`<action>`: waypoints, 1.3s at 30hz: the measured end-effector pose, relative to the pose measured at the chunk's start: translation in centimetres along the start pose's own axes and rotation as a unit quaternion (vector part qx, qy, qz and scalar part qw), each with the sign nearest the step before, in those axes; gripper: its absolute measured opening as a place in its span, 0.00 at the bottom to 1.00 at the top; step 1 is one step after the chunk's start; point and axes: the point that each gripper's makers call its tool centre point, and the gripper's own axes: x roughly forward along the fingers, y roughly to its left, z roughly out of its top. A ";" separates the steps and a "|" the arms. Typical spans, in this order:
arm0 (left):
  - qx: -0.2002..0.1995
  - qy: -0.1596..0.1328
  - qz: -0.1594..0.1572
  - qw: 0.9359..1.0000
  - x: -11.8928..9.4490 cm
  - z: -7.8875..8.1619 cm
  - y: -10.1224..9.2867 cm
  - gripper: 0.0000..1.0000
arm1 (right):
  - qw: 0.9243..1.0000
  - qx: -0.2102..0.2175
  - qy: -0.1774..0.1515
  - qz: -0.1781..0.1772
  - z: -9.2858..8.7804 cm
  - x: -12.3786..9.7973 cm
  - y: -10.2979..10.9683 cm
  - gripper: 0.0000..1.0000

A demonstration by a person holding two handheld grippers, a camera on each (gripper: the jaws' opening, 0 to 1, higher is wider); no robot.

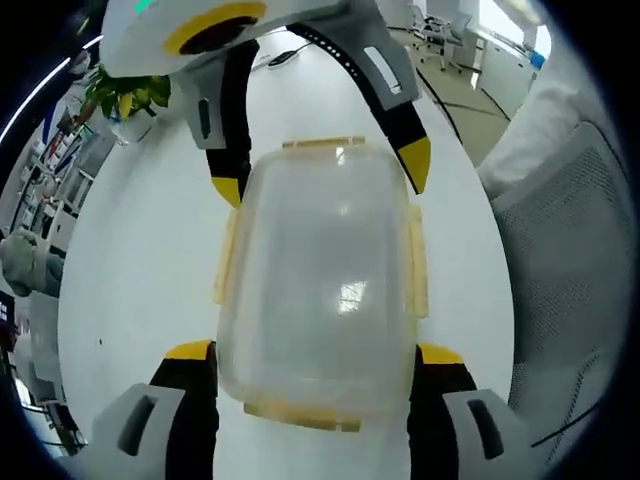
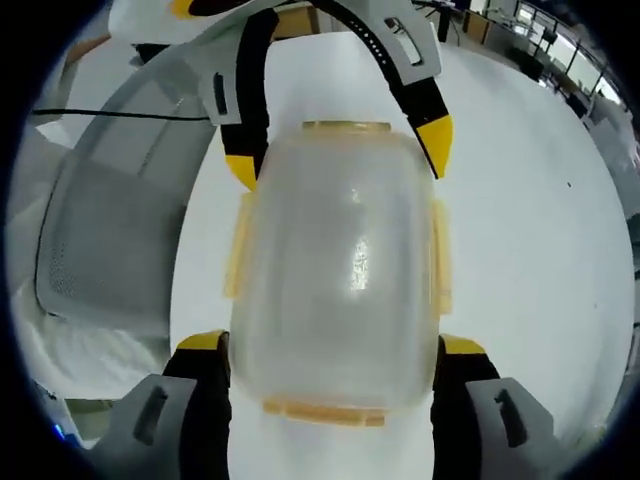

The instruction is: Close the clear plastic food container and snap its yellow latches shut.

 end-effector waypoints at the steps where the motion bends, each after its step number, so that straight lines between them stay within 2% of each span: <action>1: -0.002 0.002 0.002 1.000 -0.2 -0.4 0.0 0.75 | 1.000 -0.002 -0.002 -0.001 0.3 0.1 0.0 0.80; 11: -0.016 0.014 0.012 1.000 -1.4 -3.7 0.0 0.75 | 1.000 -0.022 -0.009 -0.007 4.0 1.3 -0.2 0.81; 15: -0.020 0.014 0.016 1.000 -1.8 -4.5 0.0 0.75 | 1.000 -0.026 -0.009 -0.009 4.9 1.7 -0.2 0.81; 21: -0.024 0.013 0.017 0.999 -1.9 -4.8 0.0 0.75 | 1.000 -0.028 -0.005 -0.010 5.2 1.8 -0.4 0.81; 29: -0.017 0.014 0.018 1.000 -1.7 -4.9 0.4 0.76 | 1.000 -0.023 -0.015 -0.011 5.4 1.8 -0.8 0.81; 39: -0.020 0.007 0.020 1.000 -1.0 -5.2 3.0 0.78 | 0.999 -0.016 -0.026 -0.015 5.8 1.6 -3.2 0.81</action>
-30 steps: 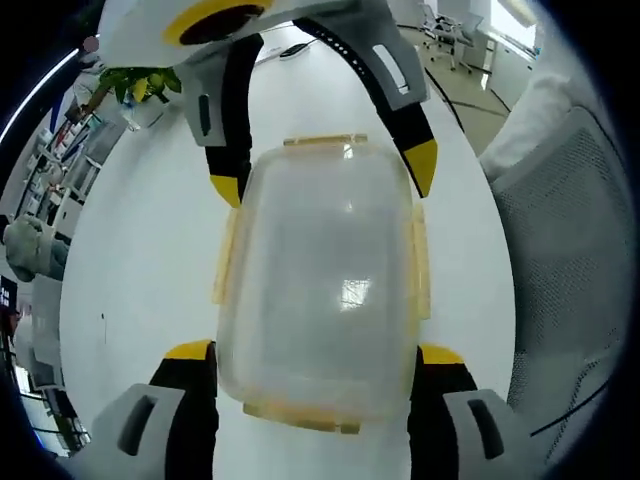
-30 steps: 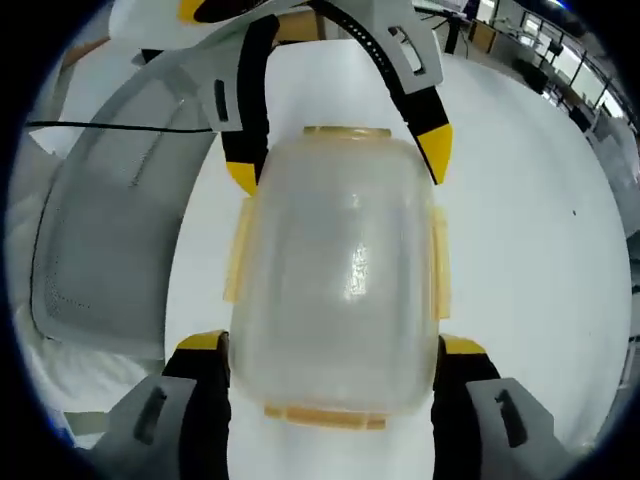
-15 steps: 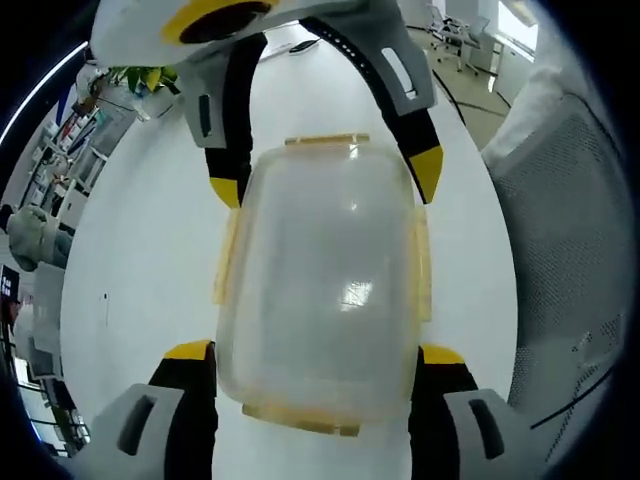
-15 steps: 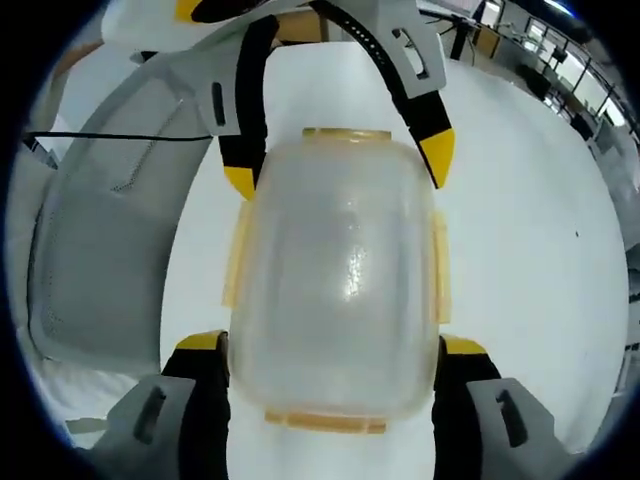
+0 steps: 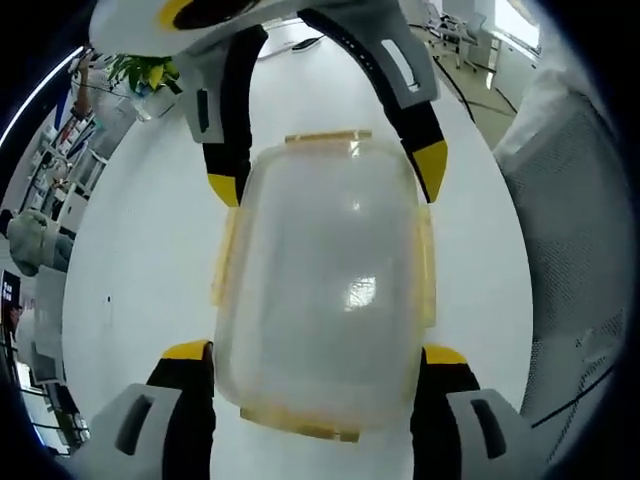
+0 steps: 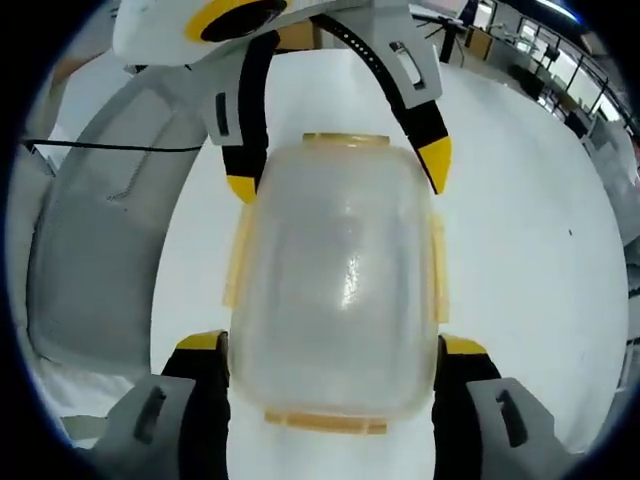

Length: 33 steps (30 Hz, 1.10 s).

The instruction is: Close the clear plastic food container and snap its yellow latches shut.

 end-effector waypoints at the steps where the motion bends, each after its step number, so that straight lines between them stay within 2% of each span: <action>1: -0.007 -0.002 0.003 1.000 0.1 -0.1 0.5 0.78 | 1.000 0.002 -0.002 -0.001 0.1 0.0 -0.2 0.81; 7: 0.004 0.008 0.006 1.000 0.7 -0.2 1.9 0.79 | 1.000 0.007 -0.005 -0.001 0.2 0.0 -1.8 0.81; 18: 0.011 0.006 0.004 1.000 1.3 -0.5 4.4 0.79 | 1.000 0.019 -0.011 0.000 0.5 0.0 -4.4 0.82; 33: 0.011 0.002 0.002 1.000 1.7 -0.7 5.5 0.80 | 0.999 0.038 -0.007 0.005 0.4 0.2 -5.4 0.83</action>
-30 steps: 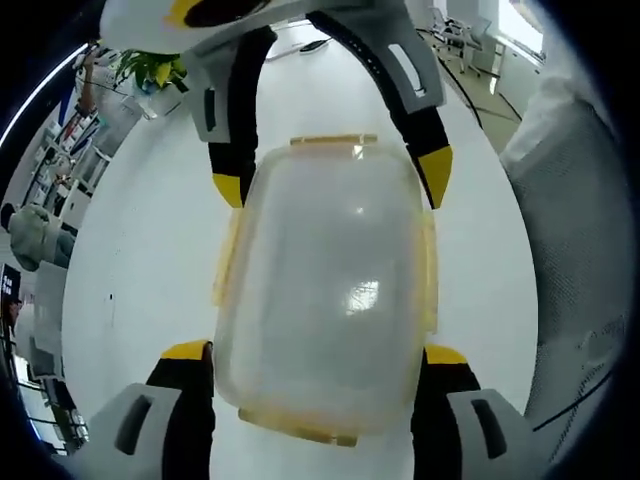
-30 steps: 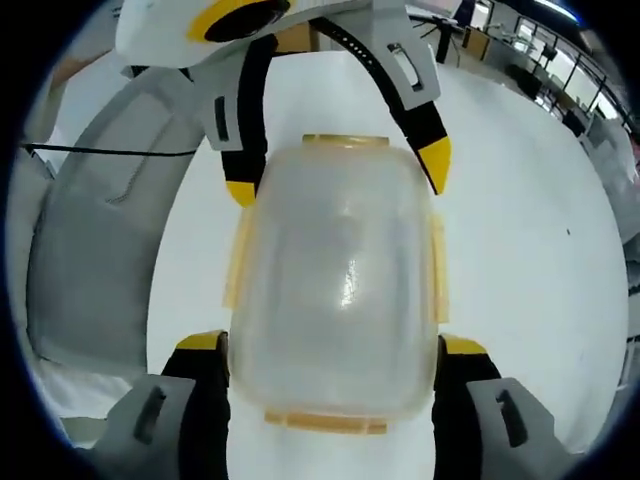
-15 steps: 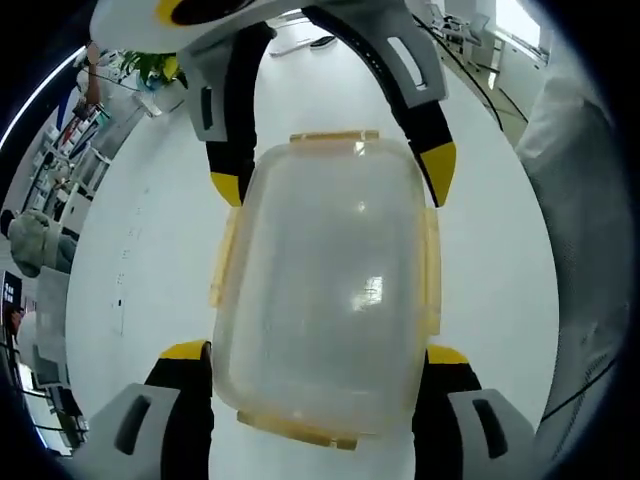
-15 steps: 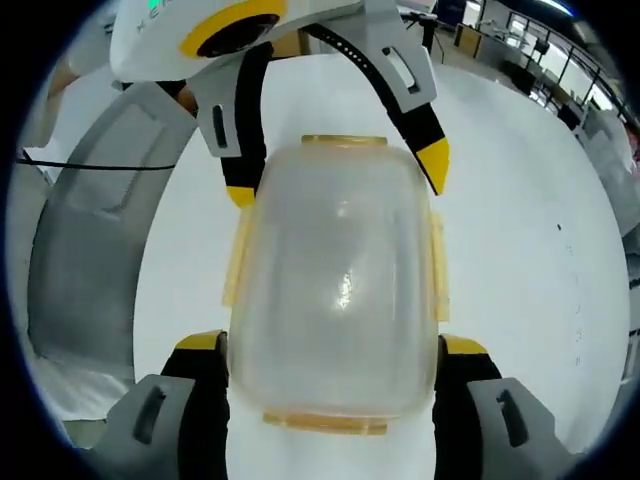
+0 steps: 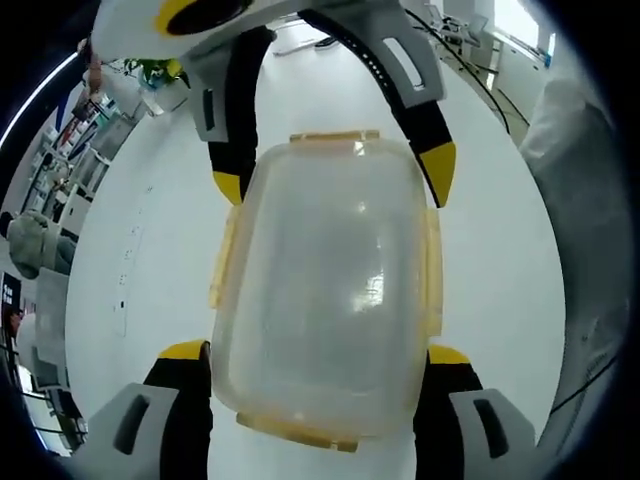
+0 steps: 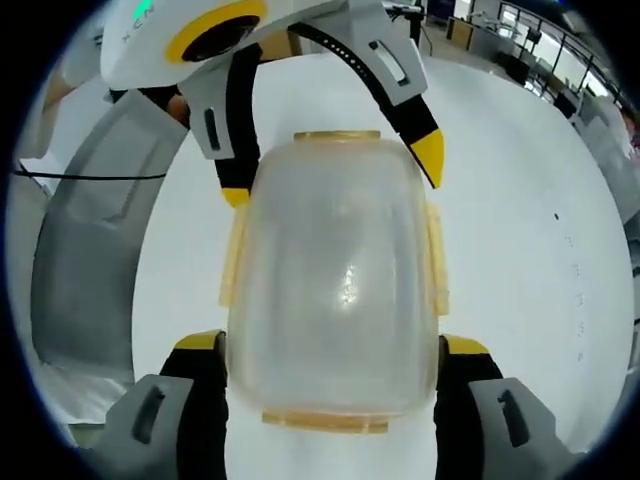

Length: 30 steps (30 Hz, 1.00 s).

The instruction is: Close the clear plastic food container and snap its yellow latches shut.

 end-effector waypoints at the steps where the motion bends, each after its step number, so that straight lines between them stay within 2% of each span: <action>1: -0.002 0.000 0.000 1.000 0.0 0.0 0.0 0.80 | 1.000 -0.001 0.000 -0.002 0.0 0.0 0.0 0.83; 8: -0.002 0.002 0.003 1.000 0.1 0.1 0.1 0.81 | 1.000 -0.016 -0.001 -0.015 0.2 -0.2 0.0 0.82; 13: 0.016 0.002 0.003 1.000 -0.1 -0.1 0.1 0.80 | 1.000 -0.020 -0.004 -0.022 0.2 -0.3 0.1 0.81; 17: -0.014 -0.010 0.008 1.000 -0.6 0.1 0.1 0.78 | 0.999 -0.043 0.003 -0.032 0.0 -0.4 0.3 0.81; 20: -0.014 -0.009 0.018 1.000 -1.5 -0.1 0.0 0.74 | 0.998 -0.047 0.009 -0.043 -0.4 -0.8 0.5 0.79; 22: -0.017 -0.006 0.031 0.999 -2.4 -0.5 0.1 0.72 | 0.998 -0.040 0.000 -0.044 -0.2 -1.3 0.9 0.79; 25: -0.051 -0.005 0.055 0.997 -3.7 -1.1 0.4 0.71 | 0.998 -0.035 -0.007 -0.044 0.0 -2.0 1.8 0.82; 27: -0.078 -0.019 0.063 0.995 -4.5 -1.3 0.2 0.74 | 0.998 -0.036 -0.009 -0.050 0.0 -2.4 2.4 0.84; 30: -0.076 -0.027 0.070 0.994 -5.8 -1.7 -0.7 0.74 | 0.998 -0.038 -0.008 -0.056 0.1 -3.0 3.3 0.81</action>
